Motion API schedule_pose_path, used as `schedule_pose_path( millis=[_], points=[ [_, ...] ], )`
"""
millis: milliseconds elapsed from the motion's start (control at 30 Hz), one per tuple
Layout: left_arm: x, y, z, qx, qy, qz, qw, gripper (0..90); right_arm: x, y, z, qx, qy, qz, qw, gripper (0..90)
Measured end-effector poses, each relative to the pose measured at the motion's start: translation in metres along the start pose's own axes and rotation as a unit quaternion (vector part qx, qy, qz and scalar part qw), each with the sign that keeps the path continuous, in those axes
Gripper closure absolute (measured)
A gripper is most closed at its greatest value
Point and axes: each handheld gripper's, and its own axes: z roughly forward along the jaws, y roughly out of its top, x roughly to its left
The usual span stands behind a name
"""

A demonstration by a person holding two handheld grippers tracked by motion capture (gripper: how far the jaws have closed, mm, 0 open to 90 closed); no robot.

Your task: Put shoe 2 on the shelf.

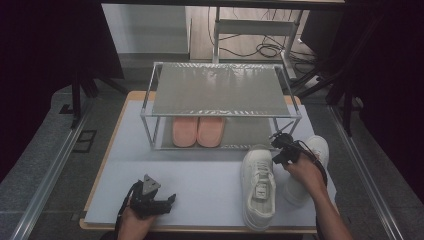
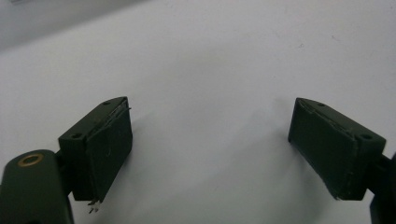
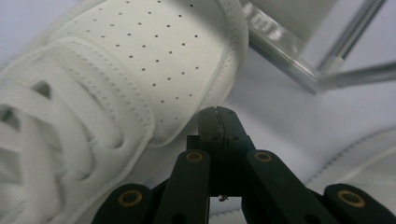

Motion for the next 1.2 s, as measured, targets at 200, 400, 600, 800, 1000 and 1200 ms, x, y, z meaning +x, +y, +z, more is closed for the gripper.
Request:
schedule_pose_path(
  millis=[200,400,600,800,1000,1200],
  points=[
    [0.0,0.0,0.0,0.0,0.0,0.0,1.0,13.5,0.007,0.006,0.0,-0.005,0.007,-0.009,0.9999,90.0],
    [0.0,0.0,0.0,0.0,0.0,0.0,1.0,13.6,0.014,0.01,0.002,-0.015,0.022,-0.015,0.9995,90.0],
    [0.0,0.0,0.0,0.0,0.0,0.0,1.0,13.6,0.022,0.014,0.003,-0.023,0.043,-0.023,0.9985,90.0],
    [0.0,0.0,0.0,0.0,0.0,0.0,1.0,13.6,0.029,0.018,0.005,-0.029,0.055,-0.029,0.9977,90.0],
    [0.0,0.0,0.0,0.0,0.0,0.0,1.0,13.6,0.041,0.025,0.007,-0.034,0.073,-0.039,0.996,90.0],
    [0.0,0.0,0.0,0.0,0.0,0.0,1.0,13.6,0.056,0.035,0.01,-0.036,0.082,-0.057,0.9944,90.0]
  ],
)
